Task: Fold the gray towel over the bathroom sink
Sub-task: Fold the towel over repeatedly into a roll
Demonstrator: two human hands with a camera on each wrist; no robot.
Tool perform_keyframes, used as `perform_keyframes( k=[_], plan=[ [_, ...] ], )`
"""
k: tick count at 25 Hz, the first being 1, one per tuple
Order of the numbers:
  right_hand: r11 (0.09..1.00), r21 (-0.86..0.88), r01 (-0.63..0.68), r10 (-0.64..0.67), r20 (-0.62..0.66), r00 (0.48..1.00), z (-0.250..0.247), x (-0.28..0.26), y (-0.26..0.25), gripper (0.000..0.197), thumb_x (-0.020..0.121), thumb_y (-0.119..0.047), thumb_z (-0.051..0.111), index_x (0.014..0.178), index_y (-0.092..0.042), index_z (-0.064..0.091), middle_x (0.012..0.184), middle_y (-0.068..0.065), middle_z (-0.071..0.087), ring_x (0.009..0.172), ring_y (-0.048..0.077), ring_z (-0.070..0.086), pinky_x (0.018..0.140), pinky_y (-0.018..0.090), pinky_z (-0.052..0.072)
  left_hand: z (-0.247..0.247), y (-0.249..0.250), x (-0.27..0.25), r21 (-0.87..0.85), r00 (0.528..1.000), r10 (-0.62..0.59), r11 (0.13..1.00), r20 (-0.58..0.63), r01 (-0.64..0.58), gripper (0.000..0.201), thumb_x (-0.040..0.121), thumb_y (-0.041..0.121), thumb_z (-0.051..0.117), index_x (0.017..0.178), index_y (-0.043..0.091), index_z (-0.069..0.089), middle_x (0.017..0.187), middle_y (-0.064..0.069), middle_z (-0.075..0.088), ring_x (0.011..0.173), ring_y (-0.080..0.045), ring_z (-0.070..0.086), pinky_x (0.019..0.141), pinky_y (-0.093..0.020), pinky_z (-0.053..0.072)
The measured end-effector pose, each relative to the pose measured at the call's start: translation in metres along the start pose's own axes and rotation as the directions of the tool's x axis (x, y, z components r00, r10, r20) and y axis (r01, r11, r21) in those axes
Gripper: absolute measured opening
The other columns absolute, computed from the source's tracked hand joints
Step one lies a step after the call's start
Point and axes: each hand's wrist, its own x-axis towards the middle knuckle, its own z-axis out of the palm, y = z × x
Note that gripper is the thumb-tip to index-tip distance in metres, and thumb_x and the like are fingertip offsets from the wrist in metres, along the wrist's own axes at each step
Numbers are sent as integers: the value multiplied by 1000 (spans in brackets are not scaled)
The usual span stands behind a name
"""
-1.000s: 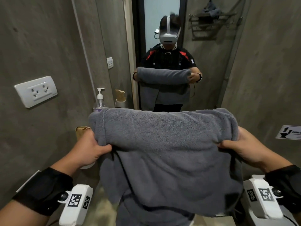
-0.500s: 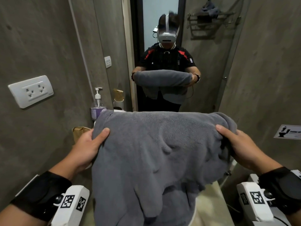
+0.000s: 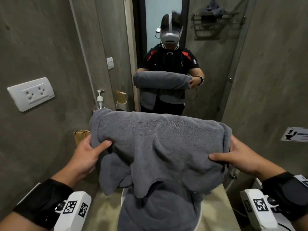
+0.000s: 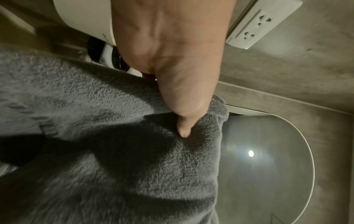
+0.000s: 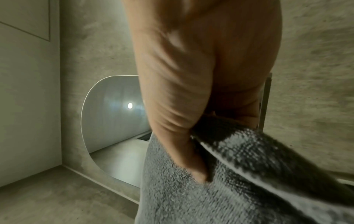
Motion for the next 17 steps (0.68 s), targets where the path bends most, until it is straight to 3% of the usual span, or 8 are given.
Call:
perform_keyframes(
  k=[4,8,13,17],
  plan=[
    [996,-60,-60,63,48,997,-5,-1,0,73,74,24,69,123,-27,51,120,-9,67,104,-6,65,82,10,52,-8,5,1,46,1000,24,999,6,-24,28,89,-5,62,109,14,64,91,8,78,83,-5,73,69,-18,58],
    [994,9,-105,105,20,994,-8,1,3,63,78,30,55,116,-21,59,104,-10,76,98,3,70,77,15,56,-10,5,0,77,999,26,997,42,-29,28,90,-5,60,110,14,63,92,9,78,84,-4,72,72,-18,58],
    [978,159,-133,143,-53,988,-9,2,7,40,87,16,53,113,-12,65,105,6,77,96,16,72,84,31,58,-12,4,1,60,994,-49,997,93,44,26,92,-2,59,112,12,66,100,-3,78,90,-15,74,71,-22,59],
    [928,342,-149,214,-161,963,-5,3,12,20,96,-2,47,99,-4,66,89,8,77,82,20,71,73,32,58,-18,11,8,112,979,-107,990,176,88,28,89,-6,62,113,8,66,104,-8,77,93,-21,75,69,-23,59]
  ],
)
